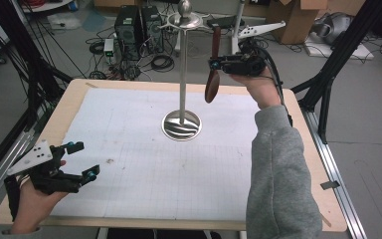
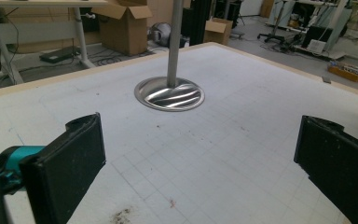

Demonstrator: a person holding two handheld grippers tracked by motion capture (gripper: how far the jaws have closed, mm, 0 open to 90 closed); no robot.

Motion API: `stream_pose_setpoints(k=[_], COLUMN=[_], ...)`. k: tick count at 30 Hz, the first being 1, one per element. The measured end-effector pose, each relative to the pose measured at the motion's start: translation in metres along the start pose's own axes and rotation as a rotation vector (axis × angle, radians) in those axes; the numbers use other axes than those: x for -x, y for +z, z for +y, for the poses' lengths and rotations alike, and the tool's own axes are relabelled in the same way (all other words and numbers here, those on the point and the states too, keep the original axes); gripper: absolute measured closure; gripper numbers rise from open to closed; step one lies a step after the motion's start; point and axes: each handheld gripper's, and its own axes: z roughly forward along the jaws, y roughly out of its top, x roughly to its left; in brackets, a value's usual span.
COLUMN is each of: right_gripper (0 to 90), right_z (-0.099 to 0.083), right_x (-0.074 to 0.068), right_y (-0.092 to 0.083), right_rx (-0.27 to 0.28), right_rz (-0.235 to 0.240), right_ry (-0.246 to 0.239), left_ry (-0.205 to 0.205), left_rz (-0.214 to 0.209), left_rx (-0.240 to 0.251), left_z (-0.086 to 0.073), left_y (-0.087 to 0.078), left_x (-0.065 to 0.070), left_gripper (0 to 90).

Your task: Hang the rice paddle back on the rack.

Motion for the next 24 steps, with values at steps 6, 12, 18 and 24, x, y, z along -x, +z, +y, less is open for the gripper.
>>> stream_pose_setpoints(k=[6,12,18,24], right_gripper=[77.6,77.5,77.6,77.6], right_z=[0.003,0.004,0.007,0.011], right_x=[-0.001,-0.002,-0.004,-0.007], right_y=[-0.001,-0.001,-0.001,0.001], right_rx=[0.008,0.018,0.019,0.036], right_rz=[-0.007,-0.005,-0.009,-0.015], right_ry=[-0.004,-0.009,-0.016,-0.025], left_ry=[0.01,0.024,0.03,0.028], left_rz=[-0.02,-0.019,-0.007,-0.007], left_rx=[-0.007,-0.024,-0.046,-0.046], left_z=[-0.001,-0.001,-0.003,-0.003], left_y=[0.002,0.005,0.007,0.007], left_x=[0.002,0.005,0.007,0.007], left_gripper=[2.3,2.3,2.3,2.3])
